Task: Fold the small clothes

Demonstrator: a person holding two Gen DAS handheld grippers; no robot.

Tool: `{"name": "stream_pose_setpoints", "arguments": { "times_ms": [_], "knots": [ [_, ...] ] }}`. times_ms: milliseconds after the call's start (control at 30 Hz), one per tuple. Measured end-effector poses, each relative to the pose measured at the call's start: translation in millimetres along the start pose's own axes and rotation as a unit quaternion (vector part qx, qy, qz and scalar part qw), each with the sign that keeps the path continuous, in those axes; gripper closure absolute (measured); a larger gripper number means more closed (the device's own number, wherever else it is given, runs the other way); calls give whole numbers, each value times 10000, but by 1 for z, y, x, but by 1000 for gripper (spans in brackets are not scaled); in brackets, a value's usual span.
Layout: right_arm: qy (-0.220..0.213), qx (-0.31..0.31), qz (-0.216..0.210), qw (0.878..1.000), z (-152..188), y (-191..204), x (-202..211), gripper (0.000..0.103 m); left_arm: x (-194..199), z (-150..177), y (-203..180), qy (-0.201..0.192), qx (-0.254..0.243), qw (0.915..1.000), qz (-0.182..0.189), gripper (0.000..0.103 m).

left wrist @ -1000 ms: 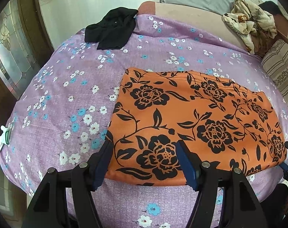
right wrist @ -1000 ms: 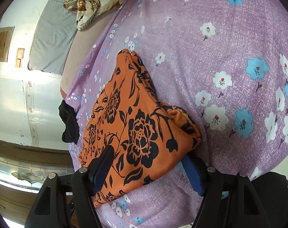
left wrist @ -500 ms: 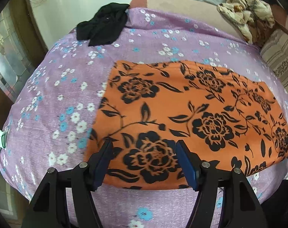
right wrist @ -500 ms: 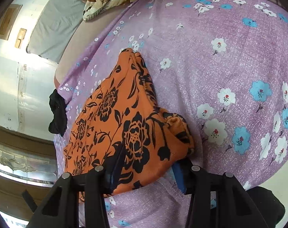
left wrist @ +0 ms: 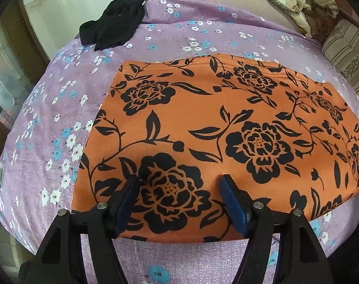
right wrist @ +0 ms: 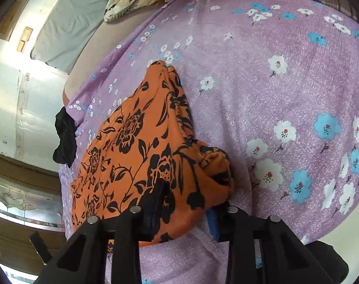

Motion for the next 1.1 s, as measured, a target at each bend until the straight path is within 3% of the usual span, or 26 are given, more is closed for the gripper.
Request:
{"name": "stream_pose_setpoints", "arguments": {
  "times_ms": [300,400,533,567,600,700,833,933,967,1000,1067,1100],
  "knots": [
    [76,4,32,10000,-2,0,-2,64,5,-6,-12,-83,-54,9998,146,32],
    [167,-130,-159,9996,0,-2,-8,48,7,-9,-17,-136,-96,9997,198,32],
    [129,-1,-110,9999,0,3,-8,45,-8,-6,-21,-13,-147,9998,155,32],
    [103,133,-33,9999,0,5,-8,51,-16,-3,-21,52,-157,9998,146,30],
    [99,240,46,9997,0,7,-9,74,-18,-3,-21,-10,-168,9998,120,27],
    [84,395,107,9991,-1,13,-7,83,-12,-5,-20,-21,-160,9998,64,25],
    [-83,657,132,9977,-4,28,2,84,14,-17,-21,-472,-17,9986,218,25],
    [104,160,59,9998,-4,14,-9,78,-8,-7,-30,-103,-219,9994,240,25],
    [200,-4,4,9998,-3,10,-15,71,-24,1,-33,81,-429,9990,96,23],
    [216,-101,-88,9997,-3,7,-18,66,-22,0,-33,-111,-496,9987,35,21],
    [129,-48,-102,9999,-6,10,-16,67,-14,-3,-34,-73,-491,9987,129,24],
    [5,232,-14,9997,-9,20,-12,79,-9,-5,-33,-60,-425,9986,312,24]
  ]
}}
Point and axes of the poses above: each gripper's, at about its wrist camera, not at the fingertips, and x roughly against the way its jaws point, y to its left, z to its underside, the point moved 8 cm from there along -x, roughly the way its jaws point, and after that the axes turned 7 degrees about z, right-handed, at the moved point
